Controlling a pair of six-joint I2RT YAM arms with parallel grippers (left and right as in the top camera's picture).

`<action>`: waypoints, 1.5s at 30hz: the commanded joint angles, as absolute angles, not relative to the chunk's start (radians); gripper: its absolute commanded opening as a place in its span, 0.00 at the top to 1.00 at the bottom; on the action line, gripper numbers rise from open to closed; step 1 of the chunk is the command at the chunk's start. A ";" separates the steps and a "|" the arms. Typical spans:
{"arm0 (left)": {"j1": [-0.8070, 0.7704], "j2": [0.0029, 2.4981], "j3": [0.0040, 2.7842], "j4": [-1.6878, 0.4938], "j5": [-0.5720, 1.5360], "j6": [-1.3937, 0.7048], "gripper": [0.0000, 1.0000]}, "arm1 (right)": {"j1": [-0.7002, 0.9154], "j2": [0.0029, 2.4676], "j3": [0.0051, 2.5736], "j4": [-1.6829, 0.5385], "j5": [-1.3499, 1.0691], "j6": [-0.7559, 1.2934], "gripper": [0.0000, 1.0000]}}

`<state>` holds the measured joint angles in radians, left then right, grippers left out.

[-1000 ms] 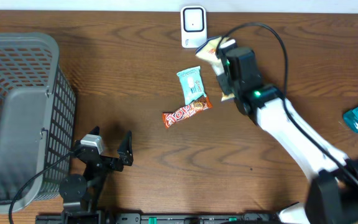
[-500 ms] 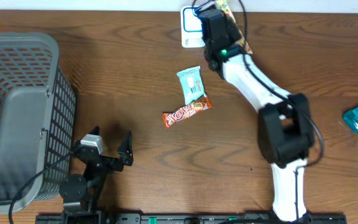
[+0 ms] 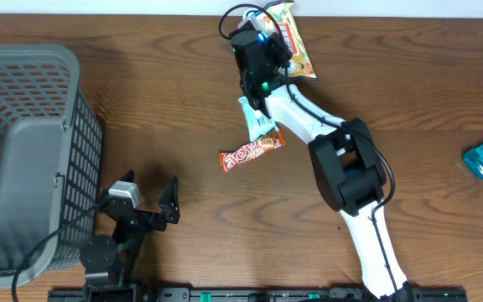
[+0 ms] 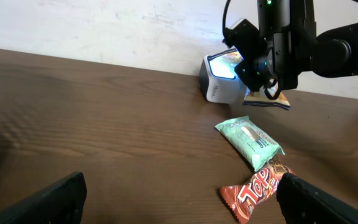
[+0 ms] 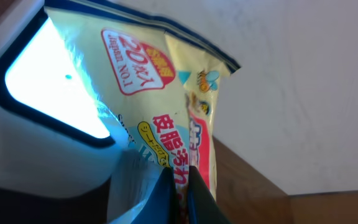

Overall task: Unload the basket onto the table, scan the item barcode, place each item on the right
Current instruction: 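Bring the yellow bag up to the scanner and hold it there, then swing right and set the yellow bag on the table's right side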

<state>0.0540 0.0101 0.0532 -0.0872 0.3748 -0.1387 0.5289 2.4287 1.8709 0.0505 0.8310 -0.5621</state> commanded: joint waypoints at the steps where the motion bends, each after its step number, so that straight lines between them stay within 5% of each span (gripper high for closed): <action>1: 0.049 0.004 0.036 -0.116 0.376 -0.147 0.02 | 0.537 2.424 1.909 0.063 0.931 -0.585 0.99; 10: 0.049 0.004 0.036 -0.116 0.376 -0.147 0.02 | 0.533 2.344 1.939 -0.091 1.034 -0.546 0.99; 18: 0.049 0.004 0.036 -0.116 0.376 -0.147 0.02 | 0.472 2.119 1.939 -0.562 0.970 -0.161 0.99; 23: 0.049 0.004 0.036 -0.116 0.376 -0.147 0.02 | 0.296 2.048 1.939 -0.868 0.727 0.140 0.99; 37: 0.049 0.004 0.036 -0.116 0.376 -0.147 0.02 | -0.282 2.222 1.885 -0.883 0.533 0.164 0.98; 42: 0.049 0.004 0.036 -0.116 0.376 -0.147 0.02 | -0.408 2.229 1.893 -0.886 0.482 0.164 0.71; 45: 0.049 0.004 0.036 -0.116 0.376 -0.147 0.02 | -0.447 2.189 1.924 -0.918 0.408 0.164 0.09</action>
<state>0.0540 0.0101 0.0532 -0.0872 0.3748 -0.1383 -0.4232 2.2429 1.8854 -0.8989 0.4908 0.1535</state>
